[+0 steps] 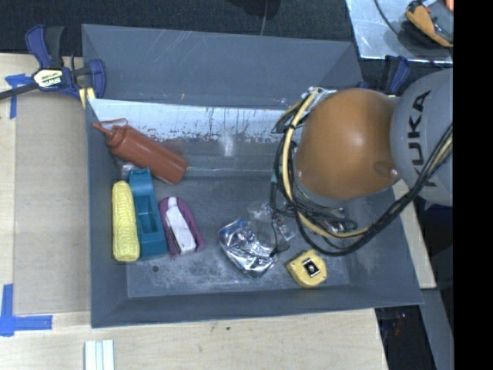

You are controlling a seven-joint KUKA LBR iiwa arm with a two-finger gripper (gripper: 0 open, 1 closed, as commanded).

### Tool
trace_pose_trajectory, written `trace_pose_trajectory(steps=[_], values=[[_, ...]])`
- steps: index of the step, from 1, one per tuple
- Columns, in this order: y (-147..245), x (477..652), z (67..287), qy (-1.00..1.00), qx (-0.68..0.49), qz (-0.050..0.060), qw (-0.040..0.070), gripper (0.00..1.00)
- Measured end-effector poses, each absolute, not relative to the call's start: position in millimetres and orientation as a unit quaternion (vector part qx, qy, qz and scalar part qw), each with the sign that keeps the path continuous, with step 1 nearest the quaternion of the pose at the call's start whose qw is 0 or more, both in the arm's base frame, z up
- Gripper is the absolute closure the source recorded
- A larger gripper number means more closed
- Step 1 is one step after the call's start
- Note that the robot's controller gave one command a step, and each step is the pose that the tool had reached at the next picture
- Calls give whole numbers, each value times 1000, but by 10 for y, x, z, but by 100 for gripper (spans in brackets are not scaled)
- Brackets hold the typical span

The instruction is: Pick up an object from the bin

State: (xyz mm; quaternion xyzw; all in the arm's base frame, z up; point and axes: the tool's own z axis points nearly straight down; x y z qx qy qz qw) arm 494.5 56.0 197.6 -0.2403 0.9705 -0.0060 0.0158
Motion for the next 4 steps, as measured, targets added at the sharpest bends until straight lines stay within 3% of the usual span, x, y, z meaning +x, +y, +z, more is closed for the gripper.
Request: trace_pose_trajectory(steps=[1, 2, 3, 4], values=[[668, 5043, 2116, 960, -280, -5, 13, 100], [792, 4977, 1937, 957, -291, -7, 17, 100], [538, 5025, 2449, 955, -295, -8, 22, 100], [1030, 5095, 2500, 951, -308, -3, 15, 100]])
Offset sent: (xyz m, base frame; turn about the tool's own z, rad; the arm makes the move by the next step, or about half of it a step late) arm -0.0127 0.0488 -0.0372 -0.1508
